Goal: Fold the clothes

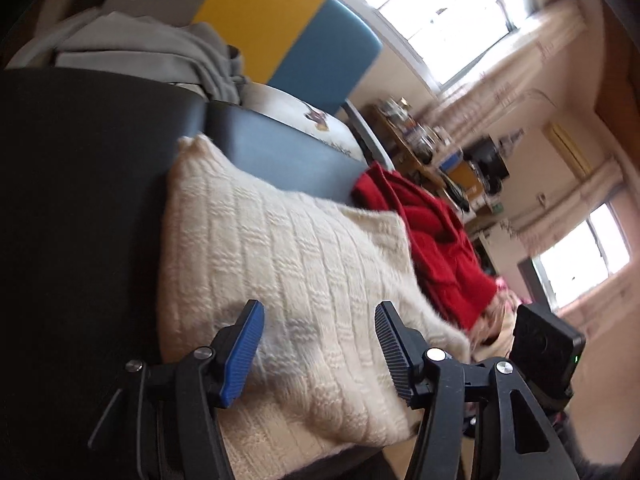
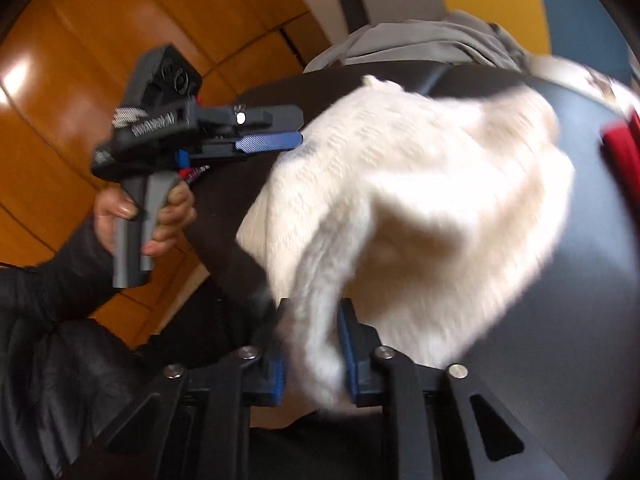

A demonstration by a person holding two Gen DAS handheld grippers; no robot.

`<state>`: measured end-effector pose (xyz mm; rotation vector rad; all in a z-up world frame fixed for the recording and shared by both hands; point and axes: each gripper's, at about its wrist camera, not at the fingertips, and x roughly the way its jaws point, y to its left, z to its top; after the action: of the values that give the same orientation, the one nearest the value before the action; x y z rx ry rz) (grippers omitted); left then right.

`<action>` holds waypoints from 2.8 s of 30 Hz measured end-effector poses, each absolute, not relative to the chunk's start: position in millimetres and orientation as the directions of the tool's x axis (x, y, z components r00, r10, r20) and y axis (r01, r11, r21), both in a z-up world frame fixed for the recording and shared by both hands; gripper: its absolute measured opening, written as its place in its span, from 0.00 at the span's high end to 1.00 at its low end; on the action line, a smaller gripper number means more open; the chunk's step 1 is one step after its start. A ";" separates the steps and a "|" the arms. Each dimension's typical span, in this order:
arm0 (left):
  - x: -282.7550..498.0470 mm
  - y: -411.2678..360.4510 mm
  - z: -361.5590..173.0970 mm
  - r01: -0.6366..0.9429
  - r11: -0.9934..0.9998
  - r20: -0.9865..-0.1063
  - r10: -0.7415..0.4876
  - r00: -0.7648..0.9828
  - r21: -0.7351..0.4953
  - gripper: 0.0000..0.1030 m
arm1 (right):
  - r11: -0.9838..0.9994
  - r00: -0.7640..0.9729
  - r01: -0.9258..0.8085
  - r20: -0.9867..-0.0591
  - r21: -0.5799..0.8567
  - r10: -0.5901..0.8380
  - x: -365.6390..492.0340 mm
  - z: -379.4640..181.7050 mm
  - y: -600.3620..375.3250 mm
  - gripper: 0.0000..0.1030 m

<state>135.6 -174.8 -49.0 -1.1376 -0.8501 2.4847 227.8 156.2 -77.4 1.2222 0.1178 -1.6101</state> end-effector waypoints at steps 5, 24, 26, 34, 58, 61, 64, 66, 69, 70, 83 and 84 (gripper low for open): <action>136.2 -159.2 -68.7 -0.044 -0.817 -0.618 0.469 -0.631 -0.575 0.38 | -0.563 0.035 0.614 -0.732 0.553 -0.680 241.3 -132.9 206.2 0.88; 168.4 -131.2 -56.0 -0.146 -0.866 -0.603 0.445 -0.662 -0.479 0.33 | -0.626 -0.318 0.373 -0.539 0.685 -0.780 127.5 -79.7 206.8 0.36; 172.3 -127.9 -55.3 -0.167 -0.868 -0.597 0.449 -0.665 -0.467 0.33 | -0.648 -0.296 0.380 -0.577 0.660 -0.761 118.4 -80.0 187.7 0.46; 178.1 -114.2 -64.1 -0.257 -0.868 -0.614 0.485 -0.623 -0.425 0.21 | -0.766 -0.434 0.538 -0.663 0.352 -0.610 133.2 -24.4 163.3 0.88; 162.2 -92.0 -60.4 -0.297 -0.855 -0.655 0.516 -0.552 -0.425 0.21 | -0.646 -0.372 0.664 -0.583 0.377 -0.722 194.3 -27.1 203.0 0.71; 169.2 -82.2 -76.8 -0.300 -0.867 -0.689 0.499 -0.527 -0.398 0.20 | -0.673 -0.323 0.694 -0.726 0.254 -0.607 217.0 -60.1 184.8 0.72; 184.6 -72.2 -85.7 -0.327 -0.885 -0.696 0.464 -0.548 -0.332 0.20 | -0.729 -0.298 0.658 -0.824 0.188 -0.482 226.9 -115.2 185.1 0.71; 189.6 -66.0 -87.1 -0.334 -0.894 -0.702 0.443 -0.558 -0.299 0.20 | -0.736 -0.317 0.616 -0.766 0.281 -0.559 226.3 -123.7 198.5 0.72; 188.7 -64.4 -85.9 -0.323 -0.896 -0.700 0.441 -0.562 -0.305 0.18 | -0.740 -0.330 0.585 -0.737 0.331 -0.591 226.3 -127.2 205.6 0.72; 187.7 -66.7 -83.7 -0.317 -0.891 -0.696 0.451 -0.558 -0.324 0.18 | -0.739 -0.328 0.589 -0.739 0.326 -0.588 227.3 -125.8 205.6 0.72; 131.5 -164.4 -7.9 -0.199 -0.872 -0.534 0.438 -0.723 -0.446 0.19 | -0.798 -0.488 0.532 -0.666 0.285 -0.564 182.9 -30.3 176.0 0.67; 120.2 -167.1 -5.6 -0.205 -0.875 -0.535 0.437 -0.723 -0.438 0.19 | -0.799 -0.495 0.518 -0.655 0.305 -0.571 173.7 -28.0 165.7 0.67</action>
<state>120.2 -167.1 -5.6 -0.9289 -0.5011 2.5800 173.7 165.7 -28.0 1.0314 -0.0894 -2.2762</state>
